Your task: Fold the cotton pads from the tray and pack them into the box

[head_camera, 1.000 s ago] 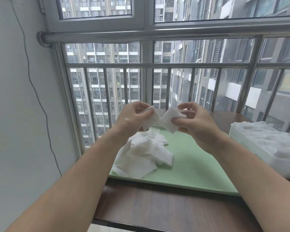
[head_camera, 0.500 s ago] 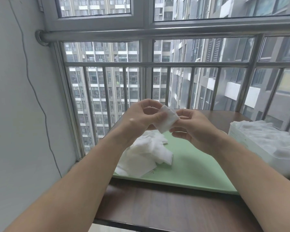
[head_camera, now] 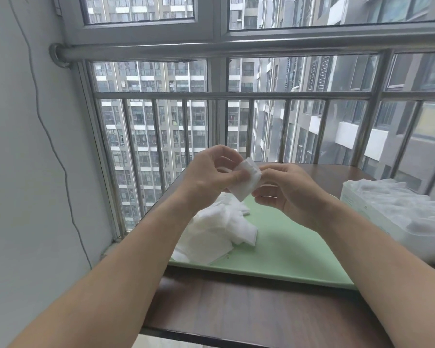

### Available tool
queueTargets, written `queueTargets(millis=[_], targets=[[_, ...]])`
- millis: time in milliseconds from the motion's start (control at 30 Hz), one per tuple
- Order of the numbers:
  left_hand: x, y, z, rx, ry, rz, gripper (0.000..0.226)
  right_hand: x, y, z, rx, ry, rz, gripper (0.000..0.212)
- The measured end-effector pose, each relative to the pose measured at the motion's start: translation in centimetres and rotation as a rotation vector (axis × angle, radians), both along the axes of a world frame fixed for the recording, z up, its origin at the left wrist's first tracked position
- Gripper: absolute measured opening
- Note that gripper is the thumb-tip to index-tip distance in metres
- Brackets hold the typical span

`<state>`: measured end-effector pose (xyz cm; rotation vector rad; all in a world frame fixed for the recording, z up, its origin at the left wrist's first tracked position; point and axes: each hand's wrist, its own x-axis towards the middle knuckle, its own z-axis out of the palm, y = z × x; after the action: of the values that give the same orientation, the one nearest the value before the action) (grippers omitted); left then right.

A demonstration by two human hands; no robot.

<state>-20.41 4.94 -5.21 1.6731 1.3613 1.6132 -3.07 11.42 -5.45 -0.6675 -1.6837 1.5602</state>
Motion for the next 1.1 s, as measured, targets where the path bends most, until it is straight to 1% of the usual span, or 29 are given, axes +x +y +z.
queueTargets(millis=[67,167,267,367,433,467,500,567,633,667,733,800,967,1033,1100], targets=[[-0.1,0.2,-0.1,0.013,0.049,0.024,0.022,0.0,0.0,0.0,0.006,-0.009,-0.005,0.018],[-0.2,0.4,-0.3,0.034,0.111,0.053,0.022,-0.1,0.0,0.0,0.009,-0.015,0.000,0.017],[-0.3,0.5,-0.2,0.035,0.195,0.077,0.031,-0.1,0.0,0.0,0.014,-0.030,-0.005,0.018],[-0.3,0.4,-0.1,-0.054,0.171,0.017,0.044,0.0,-0.1,0.0,0.004,-0.035,0.006,0.020],[-0.4,0.3,-0.3,-0.088,0.165,0.023,0.041,0.1,-0.2,0.1,-0.023,-0.050,-0.022,0.027],[-0.4,0.5,-0.4,-0.084,0.176,0.055,0.038,0.1,-0.2,0.1,-0.028,-0.081,-0.069,0.030],[-0.5,0.6,-0.5,-0.074,0.183,0.091,0.034,0.1,0.0,0.0,-0.001,-0.147,-0.135,0.031],[-0.7,0.8,-0.7,-0.063,0.168,0.143,0.028,0.0,0.2,-0.4,0.187,-0.410,-0.232,0.026],[-0.8,0.9,-0.7,-0.056,0.142,0.169,0.026,-0.2,0.2,-1.0,0.370,-0.706,-0.161,0.019],[-0.8,0.8,-0.6,-0.053,0.135,0.179,0.025,-0.2,0.0,-1.3,0.416,-0.824,-0.101,0.019],[-0.8,0.8,-0.6,-0.047,0.131,0.195,0.024,-0.2,-0.5,-1.3,0.466,-0.963,-0.032,0.024],[-0.7,0.7,-0.5,-0.048,0.135,0.203,0.026,-0.2,-0.9,-1.1,0.484,-0.974,-0.015,0.025],[-0.7,0.8,-0.6,-0.056,0.135,0.203,0.026,0.0,-1.0,-1.0,0.488,-0.930,0.042,0.017],[-0.6,0.8,-0.6,-0.055,0.129,0.205,0.024,0.0,-1.0,-0.9,0.470,-0.892,0.046,0.015],[-0.7,0.9,-0.7,-0.053,0.106,0.223,0.023,0.1,-0.9,-0.8,0.422,-0.809,0.044,0.014]])
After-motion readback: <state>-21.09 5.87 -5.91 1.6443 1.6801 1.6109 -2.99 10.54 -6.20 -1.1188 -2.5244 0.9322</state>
